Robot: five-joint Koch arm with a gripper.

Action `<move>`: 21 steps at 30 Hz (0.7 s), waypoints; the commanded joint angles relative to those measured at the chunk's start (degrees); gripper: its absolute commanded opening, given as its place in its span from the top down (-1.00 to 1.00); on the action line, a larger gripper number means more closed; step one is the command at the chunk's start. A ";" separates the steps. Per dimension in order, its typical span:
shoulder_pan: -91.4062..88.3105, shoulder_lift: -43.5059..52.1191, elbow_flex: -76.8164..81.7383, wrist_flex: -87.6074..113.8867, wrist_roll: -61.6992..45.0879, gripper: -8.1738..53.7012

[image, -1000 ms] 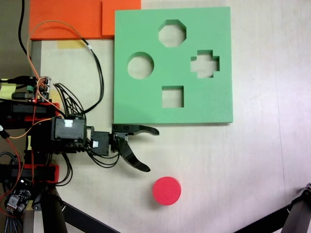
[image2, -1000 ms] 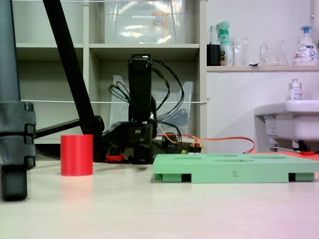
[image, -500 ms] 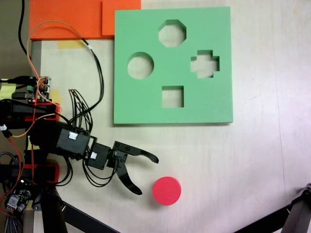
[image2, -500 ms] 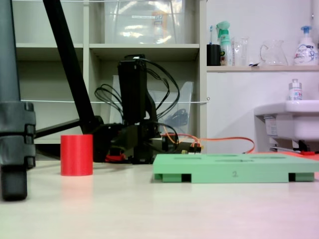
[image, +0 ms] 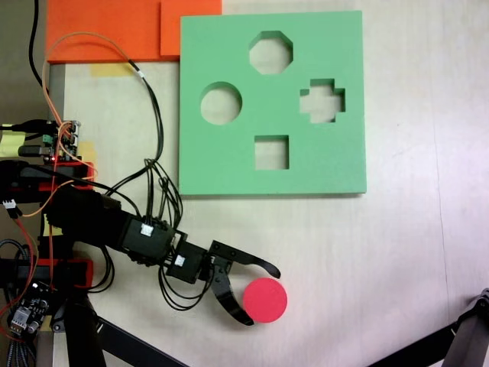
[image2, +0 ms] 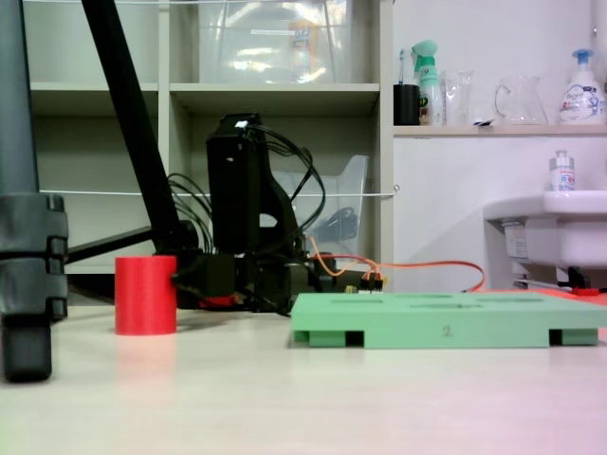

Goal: Put the cylinder block into the corresponding hole

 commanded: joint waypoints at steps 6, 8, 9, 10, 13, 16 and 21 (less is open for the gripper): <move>1.93 -1.41 -5.98 -0.09 1.93 -0.52; 2.02 -2.20 -7.21 0.53 2.11 -0.52; 2.20 -2.55 -8.09 1.05 2.20 -0.54; 2.11 -2.64 -8.79 1.58 2.29 -0.60; 2.11 -2.90 -9.84 2.02 2.46 -0.68; 1.85 -3.25 -12.13 4.75 3.34 -0.82; 1.85 -3.16 -15.21 8.61 3.43 -0.82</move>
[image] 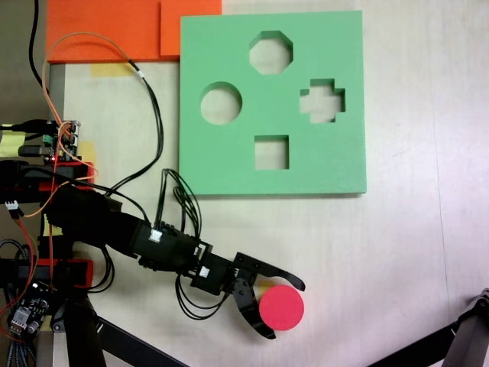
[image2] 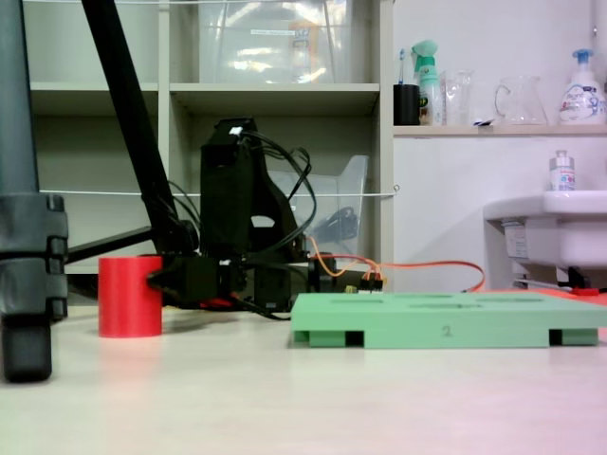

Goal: Put the cylinder block into the corresponding hole

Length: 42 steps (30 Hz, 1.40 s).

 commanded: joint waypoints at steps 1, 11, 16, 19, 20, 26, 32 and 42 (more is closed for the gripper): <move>0.88 0.62 -2.02 0.62 0.62 -0.82; 0.53 -1.14 -7.65 0.88 0.44 -0.16; -2.64 1.58 -3.25 -3.43 0.88 -0.11; -5.98 8.17 2.55 -1.67 1.05 -0.11; -8.09 12.83 5.19 0.79 1.05 -0.11; -21.62 38.06 13.62 16.70 1.05 -0.12; -43.07 60.12 23.82 29.53 1.14 -0.12; -67.24 57.66 25.93 27.86 -0.79 -0.12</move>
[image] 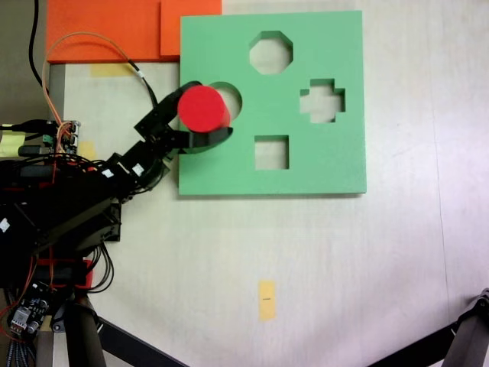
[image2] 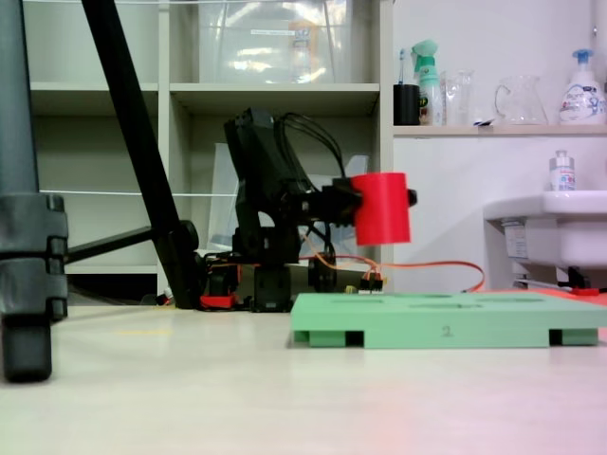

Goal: Put the cylinder block into the corresponding hole

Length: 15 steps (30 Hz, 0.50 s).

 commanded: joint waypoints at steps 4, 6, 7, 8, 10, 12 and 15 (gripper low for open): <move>-2.90 -6.15 -1.23 -6.50 -0.62 -0.12; -3.16 -11.51 -1.32 -12.13 -0.62 -0.12; -3.25 -15.29 -1.58 -16.52 -0.62 -0.12; -3.34 -19.07 -2.02 -21.01 -0.62 -0.12; -3.78 -26.89 -2.99 -30.32 -0.53 -0.13; -4.39 -30.41 -3.69 -33.75 -0.53 -0.13; -4.75 -31.38 -5.27 -33.66 -0.53 -0.15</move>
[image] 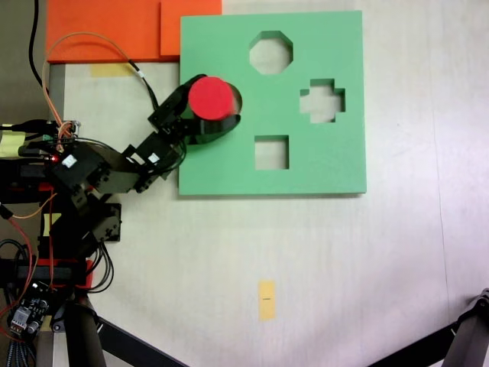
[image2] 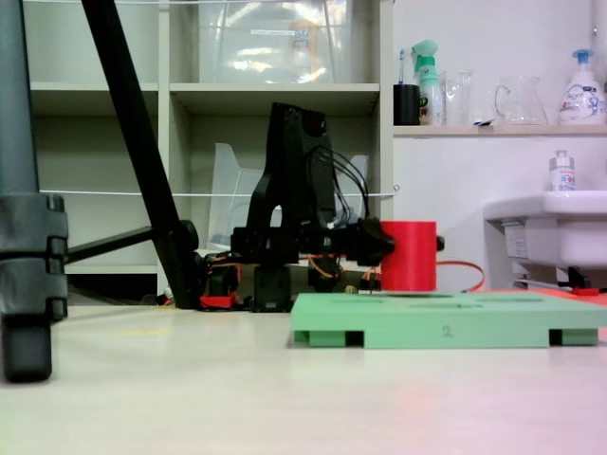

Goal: Put the cylinder block into the corresponding hole

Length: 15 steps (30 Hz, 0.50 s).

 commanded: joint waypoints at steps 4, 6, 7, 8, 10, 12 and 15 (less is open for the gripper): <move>-2.29 -1.93 -3.43 -7.73 0.00 -0.20; -2.64 -3.43 -4.22 -7.82 0.00 -0.21; -2.81 -4.13 -4.66 -8.26 -0.09 -0.21; -2.90 -5.27 -5.27 -8.88 -0.09 -0.21; -2.99 -6.68 -6.33 -9.40 -0.09 -0.24; -2.99 -7.21 -6.94 -9.40 0.00 -0.24; -3.08 -8.17 -7.21 -9.40 0.00 -0.25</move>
